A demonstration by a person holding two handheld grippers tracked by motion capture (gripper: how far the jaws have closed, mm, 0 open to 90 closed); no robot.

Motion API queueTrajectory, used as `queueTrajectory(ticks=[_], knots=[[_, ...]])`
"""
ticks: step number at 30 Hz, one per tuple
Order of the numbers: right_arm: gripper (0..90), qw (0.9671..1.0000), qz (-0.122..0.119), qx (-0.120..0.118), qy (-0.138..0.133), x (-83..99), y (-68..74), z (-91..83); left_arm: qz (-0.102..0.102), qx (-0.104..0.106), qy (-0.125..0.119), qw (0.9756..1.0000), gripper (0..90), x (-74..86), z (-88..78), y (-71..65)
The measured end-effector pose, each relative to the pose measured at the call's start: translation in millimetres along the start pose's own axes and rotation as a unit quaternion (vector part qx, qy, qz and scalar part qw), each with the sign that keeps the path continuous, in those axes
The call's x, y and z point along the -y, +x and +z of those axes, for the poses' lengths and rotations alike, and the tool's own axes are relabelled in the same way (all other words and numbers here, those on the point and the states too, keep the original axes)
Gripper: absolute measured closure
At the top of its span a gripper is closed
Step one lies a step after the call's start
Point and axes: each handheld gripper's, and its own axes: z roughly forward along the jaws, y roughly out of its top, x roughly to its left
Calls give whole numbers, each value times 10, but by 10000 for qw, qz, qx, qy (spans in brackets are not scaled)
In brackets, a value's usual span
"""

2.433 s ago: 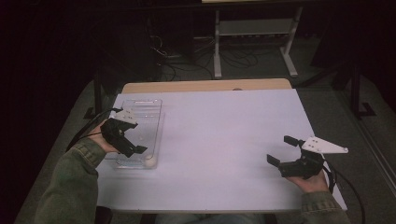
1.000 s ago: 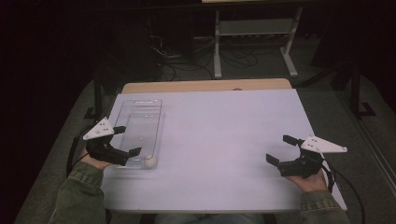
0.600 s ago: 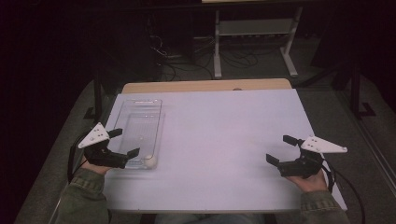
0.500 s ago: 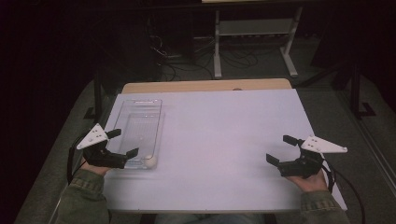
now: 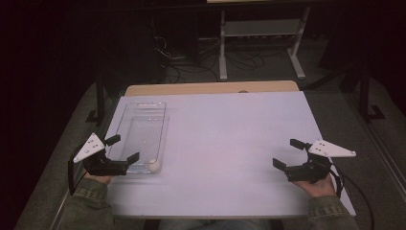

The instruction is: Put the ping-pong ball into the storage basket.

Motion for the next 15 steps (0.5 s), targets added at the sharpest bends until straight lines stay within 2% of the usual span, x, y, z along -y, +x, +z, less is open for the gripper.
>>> queueTrajectory(ticks=[5, 10, 15], knots=[[0, 10000, -4, -8, -2, 0, 1, 1, -5, -44, -134, 9999, 0, 24, -23, -16], [0, 10000, -21, -23, -7, 0, 3, 2, 52, -195, -250, 9995, 0, 19, -47, -37], [0, 10000, -1, -27, 3, 1, 2, 2, 33, -206, -306, 9993, 0, 27, -51, -32]])
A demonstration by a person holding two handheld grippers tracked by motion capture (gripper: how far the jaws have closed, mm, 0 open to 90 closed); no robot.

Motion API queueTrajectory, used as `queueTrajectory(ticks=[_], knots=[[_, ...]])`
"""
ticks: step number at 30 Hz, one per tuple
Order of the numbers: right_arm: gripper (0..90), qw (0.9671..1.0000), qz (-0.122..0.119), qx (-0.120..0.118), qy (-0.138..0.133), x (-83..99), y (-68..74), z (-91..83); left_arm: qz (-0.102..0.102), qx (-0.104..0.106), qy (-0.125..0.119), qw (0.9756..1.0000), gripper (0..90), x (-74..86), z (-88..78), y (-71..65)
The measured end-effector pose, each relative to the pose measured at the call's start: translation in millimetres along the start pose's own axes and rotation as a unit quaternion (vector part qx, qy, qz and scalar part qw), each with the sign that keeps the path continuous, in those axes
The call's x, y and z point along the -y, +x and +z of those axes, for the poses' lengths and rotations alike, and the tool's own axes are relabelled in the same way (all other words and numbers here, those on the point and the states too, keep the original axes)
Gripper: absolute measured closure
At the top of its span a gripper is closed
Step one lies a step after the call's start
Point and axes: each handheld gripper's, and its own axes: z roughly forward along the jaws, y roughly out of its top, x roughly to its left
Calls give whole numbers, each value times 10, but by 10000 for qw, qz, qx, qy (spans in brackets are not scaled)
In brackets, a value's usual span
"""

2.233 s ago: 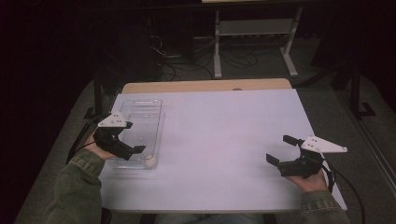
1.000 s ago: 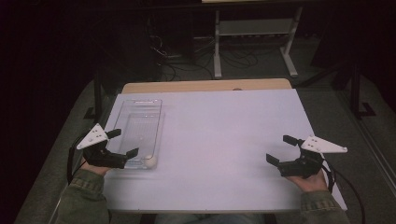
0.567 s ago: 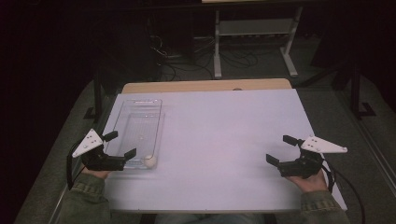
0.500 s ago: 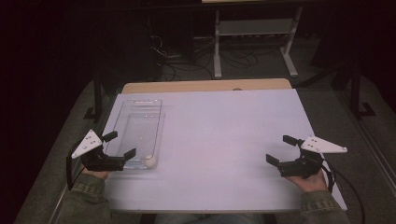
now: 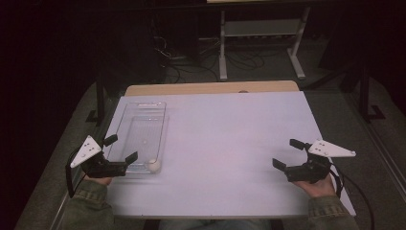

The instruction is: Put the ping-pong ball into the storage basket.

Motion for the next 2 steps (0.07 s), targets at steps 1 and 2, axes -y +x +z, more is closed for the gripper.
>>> queueTrajectory(ticks=[1, 2], knots=[[0, 10000, -1, 2, -5, 0, 0, 0, 15, 1, 9, 10000, 0, 1, 1, 1], [0, 10000, 0, 6, -5, 0, 0, 0, 13, 9, 6, 10000, 0, 0, 2, 0]])
